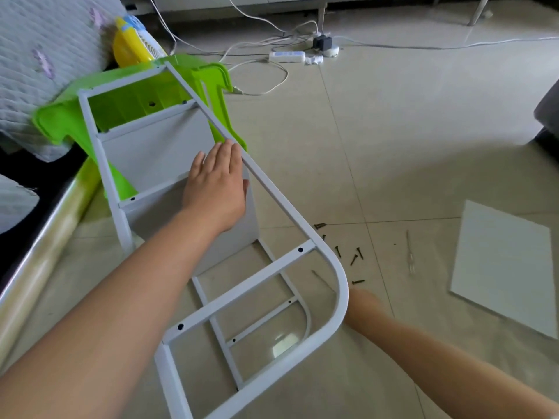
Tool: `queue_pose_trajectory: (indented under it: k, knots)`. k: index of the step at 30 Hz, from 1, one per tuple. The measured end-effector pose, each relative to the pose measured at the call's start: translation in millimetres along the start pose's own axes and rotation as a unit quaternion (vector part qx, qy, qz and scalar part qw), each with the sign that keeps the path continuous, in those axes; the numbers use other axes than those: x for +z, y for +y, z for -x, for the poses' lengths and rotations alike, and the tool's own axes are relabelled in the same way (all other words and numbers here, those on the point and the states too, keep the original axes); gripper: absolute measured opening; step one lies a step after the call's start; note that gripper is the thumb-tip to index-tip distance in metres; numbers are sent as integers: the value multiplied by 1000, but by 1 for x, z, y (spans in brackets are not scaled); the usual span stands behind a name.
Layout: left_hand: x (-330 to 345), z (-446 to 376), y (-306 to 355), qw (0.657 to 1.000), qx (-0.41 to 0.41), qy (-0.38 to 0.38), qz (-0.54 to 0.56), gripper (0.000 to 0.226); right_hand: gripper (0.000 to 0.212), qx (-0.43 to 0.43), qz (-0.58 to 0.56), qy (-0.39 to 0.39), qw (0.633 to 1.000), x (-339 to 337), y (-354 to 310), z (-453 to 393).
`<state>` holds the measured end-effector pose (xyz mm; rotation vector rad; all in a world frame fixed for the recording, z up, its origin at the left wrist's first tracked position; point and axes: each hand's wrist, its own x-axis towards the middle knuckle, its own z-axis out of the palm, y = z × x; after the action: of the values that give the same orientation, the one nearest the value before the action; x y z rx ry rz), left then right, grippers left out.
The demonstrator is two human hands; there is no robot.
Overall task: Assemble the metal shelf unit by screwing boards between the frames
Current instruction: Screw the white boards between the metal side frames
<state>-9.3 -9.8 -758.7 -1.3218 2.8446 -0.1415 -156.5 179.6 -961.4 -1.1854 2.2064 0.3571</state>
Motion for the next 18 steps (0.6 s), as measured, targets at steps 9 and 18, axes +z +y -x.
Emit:
queue_pose_trajectory:
  k: [9, 18]
  knots:
    - [0, 2, -1, 1000, 6, 2, 4, 59, 8, -53, 54, 92, 993, -31, 2, -1]
    - [1, 1, 0, 1000, 10, -4, -6, 58, 34, -119, 198, 39, 972, -14, 25, -9]
